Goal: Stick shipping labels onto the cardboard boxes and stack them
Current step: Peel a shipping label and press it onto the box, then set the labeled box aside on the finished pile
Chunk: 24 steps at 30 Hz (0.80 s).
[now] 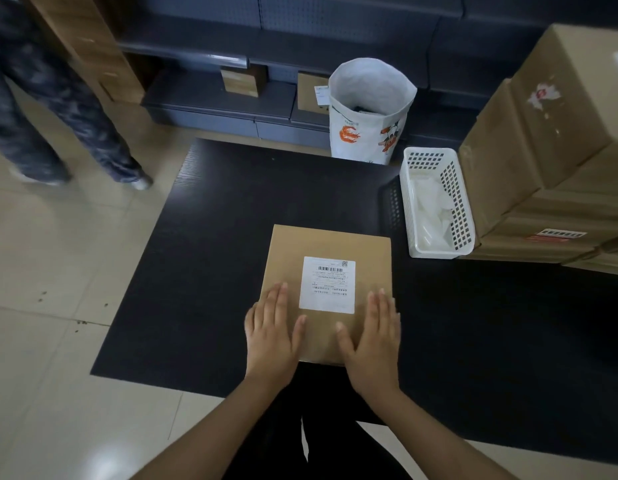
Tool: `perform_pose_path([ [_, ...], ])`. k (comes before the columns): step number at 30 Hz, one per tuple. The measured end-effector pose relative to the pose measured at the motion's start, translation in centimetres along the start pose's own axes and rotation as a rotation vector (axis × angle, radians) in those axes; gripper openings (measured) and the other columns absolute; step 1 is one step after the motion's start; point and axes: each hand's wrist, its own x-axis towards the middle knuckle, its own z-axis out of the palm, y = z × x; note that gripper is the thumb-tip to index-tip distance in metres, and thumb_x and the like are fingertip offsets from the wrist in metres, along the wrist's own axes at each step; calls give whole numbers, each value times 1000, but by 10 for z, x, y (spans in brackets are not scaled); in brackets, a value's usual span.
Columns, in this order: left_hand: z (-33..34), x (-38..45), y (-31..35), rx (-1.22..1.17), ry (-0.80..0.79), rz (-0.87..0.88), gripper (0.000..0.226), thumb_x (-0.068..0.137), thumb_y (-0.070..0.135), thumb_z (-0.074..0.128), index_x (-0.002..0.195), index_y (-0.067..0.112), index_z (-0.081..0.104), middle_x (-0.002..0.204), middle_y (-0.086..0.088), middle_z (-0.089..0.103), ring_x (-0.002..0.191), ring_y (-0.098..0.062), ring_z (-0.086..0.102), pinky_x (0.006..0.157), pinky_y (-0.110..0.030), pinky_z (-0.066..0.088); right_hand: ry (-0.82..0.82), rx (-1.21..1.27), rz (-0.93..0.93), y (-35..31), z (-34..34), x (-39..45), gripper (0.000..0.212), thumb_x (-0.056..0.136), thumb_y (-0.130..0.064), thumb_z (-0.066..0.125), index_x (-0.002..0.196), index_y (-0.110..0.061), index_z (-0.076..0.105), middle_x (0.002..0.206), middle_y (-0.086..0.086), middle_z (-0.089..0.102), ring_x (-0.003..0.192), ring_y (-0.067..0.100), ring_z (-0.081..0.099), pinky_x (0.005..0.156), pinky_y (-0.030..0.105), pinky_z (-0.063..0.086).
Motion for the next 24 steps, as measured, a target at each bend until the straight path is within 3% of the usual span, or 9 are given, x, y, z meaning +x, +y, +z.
perform_pose_path([
  [3, -11, 14, -4, -108, 77, -157, 71, 95, 60, 22, 150, 16, 24, 155, -1, 29, 143, -19, 22, 116, -38, 16, 116, 108, 226, 2, -7, 4, 77, 92, -53, 46, 152, -12, 20, 158, 8, 23, 146, 23, 16, 120, 41, 14],
  [6, -11, 26, -11, -241, 18, -333, 70, 95, 58, 35, 151, 18, 23, 153, -3, 31, 143, -21, 24, 116, -40, 20, 141, 180, 437, 4, -8, 13, 71, 93, -51, 48, 149, -13, 27, 150, 12, 37, 137, 28, 34, 110, 45, 29],
  [8, -5, 30, -17, -327, -56, -392, 72, 91, 64, 36, 147, 18, 31, 146, -5, 41, 136, -25, 36, 112, -43, 31, 90, 225, 485, 6, -5, 18, 69, 94, -54, 44, 147, -13, 30, 146, 12, 41, 132, 28, 40, 105, 45, 36],
  [10, -2, 29, -20, -421, -119, -413, 70, 89, 66, 36, 140, 19, 39, 133, -3, 53, 121, -24, 51, 98, -41, 44, 38, 270, 509, 9, -1, 21, 67, 93, -57, 41, 144, -13, 35, 141, 10, 47, 125, 27, 46, 98, 44, 42],
  [13, -4, 30, -18, -459, -128, -453, 60, 93, 56, 44, 139, 19, 40, 128, 0, 57, 111, -22, 57, 87, -35, 46, 25, 292, 529, 12, 2, 23, 64, 92, -60, 40, 138, -14, 40, 133, 8, 50, 118, 26, 50, 89, 42, 44],
  [24, -7, 30, -14, -443, -135, -488, 63, 92, 59, 43, 141, 20, 37, 126, -2, 60, 109, -25, 59, 91, -38, 49, -8, 219, 536, 6, -1, 23, 66, 94, -57, 38, 139, -10, 34, 139, 13, 44, 111, 33, 55, 81, 40, 44],
])
